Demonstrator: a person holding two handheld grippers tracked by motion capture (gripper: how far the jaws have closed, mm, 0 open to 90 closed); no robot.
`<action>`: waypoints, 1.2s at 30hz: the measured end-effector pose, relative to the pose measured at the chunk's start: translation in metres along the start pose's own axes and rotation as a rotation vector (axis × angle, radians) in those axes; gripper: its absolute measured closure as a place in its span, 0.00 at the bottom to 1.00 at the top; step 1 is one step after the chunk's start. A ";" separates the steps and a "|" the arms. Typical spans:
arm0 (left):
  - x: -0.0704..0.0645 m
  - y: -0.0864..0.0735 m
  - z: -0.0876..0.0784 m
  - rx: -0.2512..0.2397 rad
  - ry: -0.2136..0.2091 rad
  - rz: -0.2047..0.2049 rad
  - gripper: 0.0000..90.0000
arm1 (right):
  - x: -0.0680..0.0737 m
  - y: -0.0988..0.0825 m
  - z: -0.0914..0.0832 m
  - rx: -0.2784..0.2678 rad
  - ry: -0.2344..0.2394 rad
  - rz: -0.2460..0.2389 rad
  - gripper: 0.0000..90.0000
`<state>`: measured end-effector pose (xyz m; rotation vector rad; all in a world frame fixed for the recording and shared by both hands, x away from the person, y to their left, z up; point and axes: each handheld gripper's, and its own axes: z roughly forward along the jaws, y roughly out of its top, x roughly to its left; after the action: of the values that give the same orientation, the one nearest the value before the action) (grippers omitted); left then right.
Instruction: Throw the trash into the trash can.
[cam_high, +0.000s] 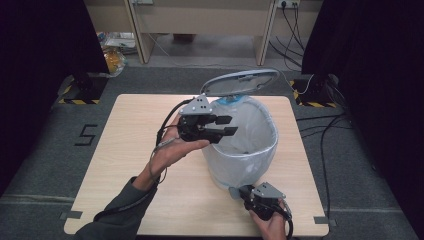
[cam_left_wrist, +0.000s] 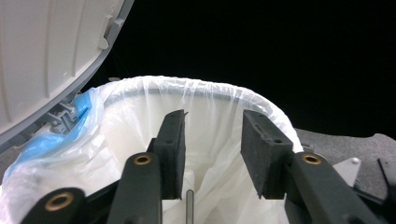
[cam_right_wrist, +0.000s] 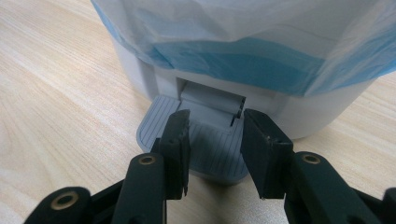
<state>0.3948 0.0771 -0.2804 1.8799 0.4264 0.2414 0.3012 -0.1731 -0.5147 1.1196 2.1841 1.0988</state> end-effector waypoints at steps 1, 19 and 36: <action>0.000 0.000 0.000 0.000 0.000 0.000 0.64 | 0.000 0.000 0.000 0.000 0.000 0.000 0.69; 0.013 -0.025 -0.049 -0.013 0.059 -0.032 0.47 | 0.000 0.000 0.000 -0.001 -0.001 0.001 0.69; 0.030 -0.069 -0.076 0.017 0.123 -0.112 0.30 | 0.000 0.000 0.000 -0.002 -0.001 0.001 0.69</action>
<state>0.3825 0.1759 -0.3205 1.8571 0.6176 0.2800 0.3012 -0.1729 -0.5149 1.1202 2.1813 1.0998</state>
